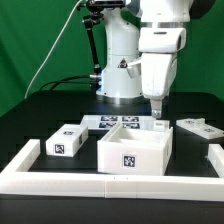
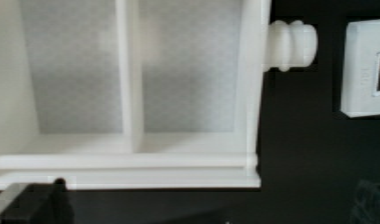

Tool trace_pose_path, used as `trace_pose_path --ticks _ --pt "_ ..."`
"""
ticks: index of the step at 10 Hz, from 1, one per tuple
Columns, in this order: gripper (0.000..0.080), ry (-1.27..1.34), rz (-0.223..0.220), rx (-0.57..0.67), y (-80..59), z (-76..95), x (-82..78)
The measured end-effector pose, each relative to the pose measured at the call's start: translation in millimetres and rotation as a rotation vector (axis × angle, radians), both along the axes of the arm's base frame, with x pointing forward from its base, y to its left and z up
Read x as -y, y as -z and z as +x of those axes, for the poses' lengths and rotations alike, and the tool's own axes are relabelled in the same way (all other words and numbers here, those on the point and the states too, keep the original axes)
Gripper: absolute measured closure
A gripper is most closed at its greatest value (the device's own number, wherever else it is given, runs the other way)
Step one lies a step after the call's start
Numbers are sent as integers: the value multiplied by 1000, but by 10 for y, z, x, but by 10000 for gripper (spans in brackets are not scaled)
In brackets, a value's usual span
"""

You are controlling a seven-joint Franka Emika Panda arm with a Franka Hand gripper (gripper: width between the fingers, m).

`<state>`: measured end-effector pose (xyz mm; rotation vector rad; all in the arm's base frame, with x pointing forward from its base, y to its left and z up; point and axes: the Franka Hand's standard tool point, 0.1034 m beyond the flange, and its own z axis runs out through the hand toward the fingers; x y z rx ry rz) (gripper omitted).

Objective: Assemble cabinet

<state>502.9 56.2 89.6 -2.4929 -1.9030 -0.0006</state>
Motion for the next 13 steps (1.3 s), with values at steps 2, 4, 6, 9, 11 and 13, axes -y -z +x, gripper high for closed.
trace_pose_path --ticks 2,4,6,9,11,13 --pt "1 3 11 14 216 -81 34" --pt "1 14 13 4 290 -110 53" --pt "1 14 13 4 289 -108 54" --pt "1 41 23 3 496 -190 20" --pt "1 46 25 -6 574 -218 16" --pt "1 50 27 -14 661 -248 31"
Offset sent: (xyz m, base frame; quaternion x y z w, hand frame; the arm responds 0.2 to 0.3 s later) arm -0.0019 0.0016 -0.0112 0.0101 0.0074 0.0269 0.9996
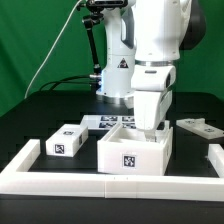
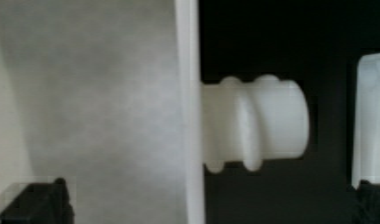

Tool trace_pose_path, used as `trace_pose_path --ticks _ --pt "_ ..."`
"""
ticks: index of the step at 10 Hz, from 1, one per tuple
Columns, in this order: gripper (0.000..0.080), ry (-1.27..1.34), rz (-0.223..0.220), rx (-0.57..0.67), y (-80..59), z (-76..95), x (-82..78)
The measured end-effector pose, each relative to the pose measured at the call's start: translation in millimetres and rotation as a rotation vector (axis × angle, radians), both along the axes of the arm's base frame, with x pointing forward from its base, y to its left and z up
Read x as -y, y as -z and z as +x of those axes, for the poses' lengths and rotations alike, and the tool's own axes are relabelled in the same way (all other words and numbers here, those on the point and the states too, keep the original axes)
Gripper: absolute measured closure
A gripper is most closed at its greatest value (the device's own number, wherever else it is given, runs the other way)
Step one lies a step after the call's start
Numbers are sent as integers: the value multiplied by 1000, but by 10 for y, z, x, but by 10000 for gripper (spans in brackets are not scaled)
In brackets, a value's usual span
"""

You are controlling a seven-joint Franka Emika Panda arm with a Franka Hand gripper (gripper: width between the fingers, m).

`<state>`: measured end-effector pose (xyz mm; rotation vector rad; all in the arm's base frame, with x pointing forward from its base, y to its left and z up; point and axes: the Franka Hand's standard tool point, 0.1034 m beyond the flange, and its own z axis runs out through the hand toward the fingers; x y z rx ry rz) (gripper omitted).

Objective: Assemble cabinet

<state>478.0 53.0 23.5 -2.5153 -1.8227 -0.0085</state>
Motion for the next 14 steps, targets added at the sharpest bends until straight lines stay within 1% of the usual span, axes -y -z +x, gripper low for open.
trace_pose_path --ticks 3,4,5,6,7,8,9,10,11,14 --pt "1 27 0 -3 23 3 2" --pt "118 27 0 -4 25 1 4" --pt "255 27 0 -4 25 1 4" --pt "255 27 0 -4 25 1 4" --pt "436 27 0 -4 25 1 4" --pt "572 27 0 -4 25 1 4" --pt "572 27 0 -4 25 1 4" --pt "745 26 0 -4 24 2 4" --pt "765 27 0 -2 22 6 5" --pt "765 27 0 -2 22 7 6"
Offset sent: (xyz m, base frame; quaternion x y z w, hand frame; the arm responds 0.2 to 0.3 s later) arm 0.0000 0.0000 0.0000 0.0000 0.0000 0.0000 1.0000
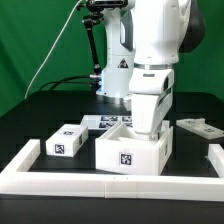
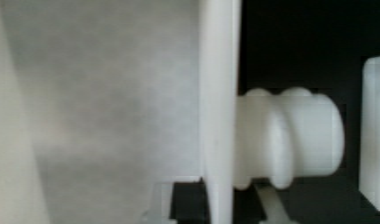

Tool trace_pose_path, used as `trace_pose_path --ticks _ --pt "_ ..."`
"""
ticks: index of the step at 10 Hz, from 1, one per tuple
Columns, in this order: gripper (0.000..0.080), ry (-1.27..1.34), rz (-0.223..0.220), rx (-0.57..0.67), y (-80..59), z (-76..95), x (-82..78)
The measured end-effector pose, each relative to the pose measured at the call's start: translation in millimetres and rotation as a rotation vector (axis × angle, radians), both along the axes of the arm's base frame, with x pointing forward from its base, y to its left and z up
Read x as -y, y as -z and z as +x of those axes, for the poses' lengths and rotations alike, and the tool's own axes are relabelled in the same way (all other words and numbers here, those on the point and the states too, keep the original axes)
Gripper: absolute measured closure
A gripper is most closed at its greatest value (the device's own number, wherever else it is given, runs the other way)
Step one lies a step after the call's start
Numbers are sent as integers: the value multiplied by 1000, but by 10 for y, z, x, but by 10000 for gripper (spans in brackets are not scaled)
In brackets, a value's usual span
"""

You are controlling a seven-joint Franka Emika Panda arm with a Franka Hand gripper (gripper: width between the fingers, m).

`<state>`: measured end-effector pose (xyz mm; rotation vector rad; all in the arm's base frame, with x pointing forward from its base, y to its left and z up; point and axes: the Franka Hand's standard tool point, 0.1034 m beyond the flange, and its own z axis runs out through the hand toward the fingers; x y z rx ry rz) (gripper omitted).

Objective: Assemble cabinet

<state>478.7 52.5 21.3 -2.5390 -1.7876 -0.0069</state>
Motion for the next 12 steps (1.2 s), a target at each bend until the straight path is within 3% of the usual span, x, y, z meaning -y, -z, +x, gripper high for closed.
trace_pose_path --ticks 11,12 --pt "765 -155 -5 -7 -13 137 -18" --pt "765 -245 1 36 -1 204 5"
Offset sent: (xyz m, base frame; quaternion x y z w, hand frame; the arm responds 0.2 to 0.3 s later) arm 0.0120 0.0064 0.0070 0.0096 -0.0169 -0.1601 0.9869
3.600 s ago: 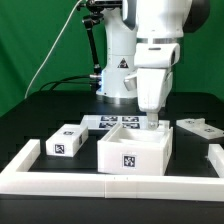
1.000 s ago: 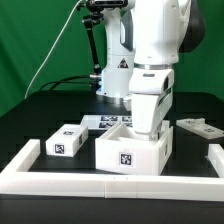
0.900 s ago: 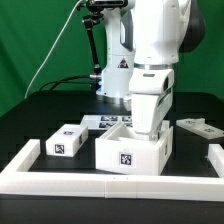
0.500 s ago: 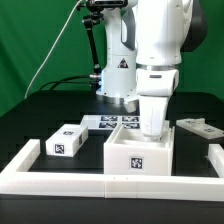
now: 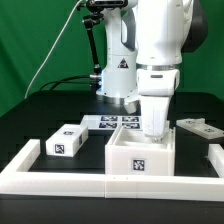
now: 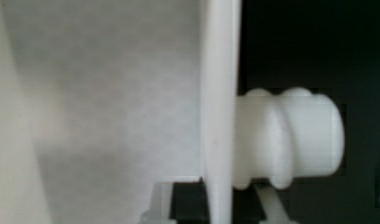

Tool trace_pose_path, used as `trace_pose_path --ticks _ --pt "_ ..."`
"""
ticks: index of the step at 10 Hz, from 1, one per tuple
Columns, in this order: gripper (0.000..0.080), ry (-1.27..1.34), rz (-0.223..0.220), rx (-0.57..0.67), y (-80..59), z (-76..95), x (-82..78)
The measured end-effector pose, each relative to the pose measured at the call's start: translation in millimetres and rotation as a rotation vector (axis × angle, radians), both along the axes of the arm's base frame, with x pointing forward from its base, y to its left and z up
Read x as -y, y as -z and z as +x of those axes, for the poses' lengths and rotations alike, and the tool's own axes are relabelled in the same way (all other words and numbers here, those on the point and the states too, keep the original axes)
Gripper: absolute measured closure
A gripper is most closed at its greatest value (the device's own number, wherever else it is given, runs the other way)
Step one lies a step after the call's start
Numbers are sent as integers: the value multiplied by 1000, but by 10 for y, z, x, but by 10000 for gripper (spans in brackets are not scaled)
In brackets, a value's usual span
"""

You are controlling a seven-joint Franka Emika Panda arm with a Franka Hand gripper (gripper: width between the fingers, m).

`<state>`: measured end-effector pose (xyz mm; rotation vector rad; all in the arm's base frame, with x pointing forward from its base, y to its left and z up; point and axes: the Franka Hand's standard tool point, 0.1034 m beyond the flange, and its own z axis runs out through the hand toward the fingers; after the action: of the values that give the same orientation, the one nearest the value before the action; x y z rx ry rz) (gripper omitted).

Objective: Assemble cabinet

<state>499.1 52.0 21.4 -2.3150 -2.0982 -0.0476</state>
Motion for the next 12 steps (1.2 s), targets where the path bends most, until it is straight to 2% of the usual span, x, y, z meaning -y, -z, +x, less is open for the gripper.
trace_pose_path --ticks 2,4,6,8,11,12 --pt "765 -28 8 5 -7 50 -130" --pt "765 -78 18 15 2 187 -381" --pt "765 -73 24 23 -1 300 -522" --pt "765 -64 24 14 -2 329 -662" --pt "765 -58 22 8 0 331 -656" --pt "646 -57 22 8 2 331 -652"
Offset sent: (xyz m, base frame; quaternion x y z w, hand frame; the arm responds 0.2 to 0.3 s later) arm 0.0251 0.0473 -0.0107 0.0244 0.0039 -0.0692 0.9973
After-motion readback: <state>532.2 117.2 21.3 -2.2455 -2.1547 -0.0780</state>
